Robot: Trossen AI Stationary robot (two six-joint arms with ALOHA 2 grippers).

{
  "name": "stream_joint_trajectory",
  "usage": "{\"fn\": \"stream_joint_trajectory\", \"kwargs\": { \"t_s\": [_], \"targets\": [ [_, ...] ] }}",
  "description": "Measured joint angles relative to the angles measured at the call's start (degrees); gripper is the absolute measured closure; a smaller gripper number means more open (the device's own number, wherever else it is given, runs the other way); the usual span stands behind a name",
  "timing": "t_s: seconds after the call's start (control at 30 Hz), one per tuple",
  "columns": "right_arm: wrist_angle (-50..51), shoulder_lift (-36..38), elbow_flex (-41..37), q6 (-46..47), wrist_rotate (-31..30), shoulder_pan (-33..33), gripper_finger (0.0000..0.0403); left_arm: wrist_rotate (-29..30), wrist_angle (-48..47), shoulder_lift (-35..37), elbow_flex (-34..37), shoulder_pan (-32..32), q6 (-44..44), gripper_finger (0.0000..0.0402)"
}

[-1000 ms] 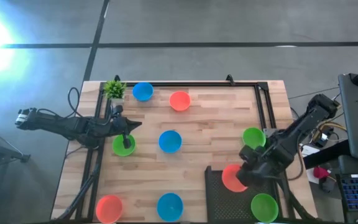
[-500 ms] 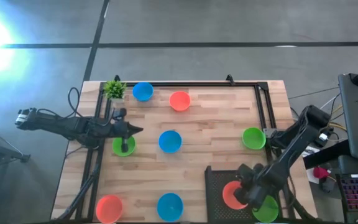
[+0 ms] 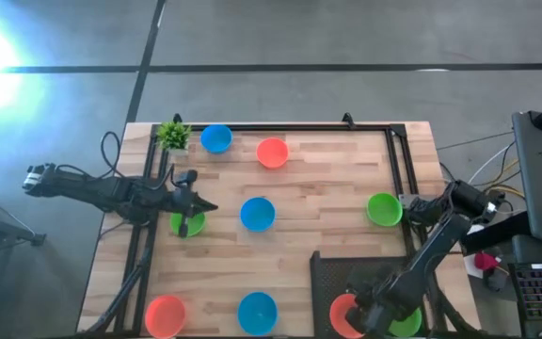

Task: Pick & Place Mini bowls
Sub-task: Put the top right orange bowl on the shelf

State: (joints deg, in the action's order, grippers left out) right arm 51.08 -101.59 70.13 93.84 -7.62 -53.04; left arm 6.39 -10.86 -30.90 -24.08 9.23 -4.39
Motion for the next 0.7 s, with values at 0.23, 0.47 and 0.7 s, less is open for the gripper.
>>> {"fn": "stream_joint_trajectory", "kwargs": {
  "t_s": [0.23, 0.47, 0.7],
  "targets": [
    [0.12, -2.37, 0.23, 0.22, -0.21, -0.83, 0.0394, -5.81, 4.01, -0.01, 0.00, 0.02, -1.21, 0.0402],
    [-0.15, -2.41, 0.17, 0.15, -1.65, -1.26, 0.0394, -5.79, 4.86, -1.22, -1.83, 0.02, 1.55, 0.0402],
    [-0.34, -2.41, 0.13, 0.22, -1.55, -1.24, 0.0394, -5.88, -0.24, -7.78, -6.89, 0.02, 0.97, 0.0402]
  ]
}}
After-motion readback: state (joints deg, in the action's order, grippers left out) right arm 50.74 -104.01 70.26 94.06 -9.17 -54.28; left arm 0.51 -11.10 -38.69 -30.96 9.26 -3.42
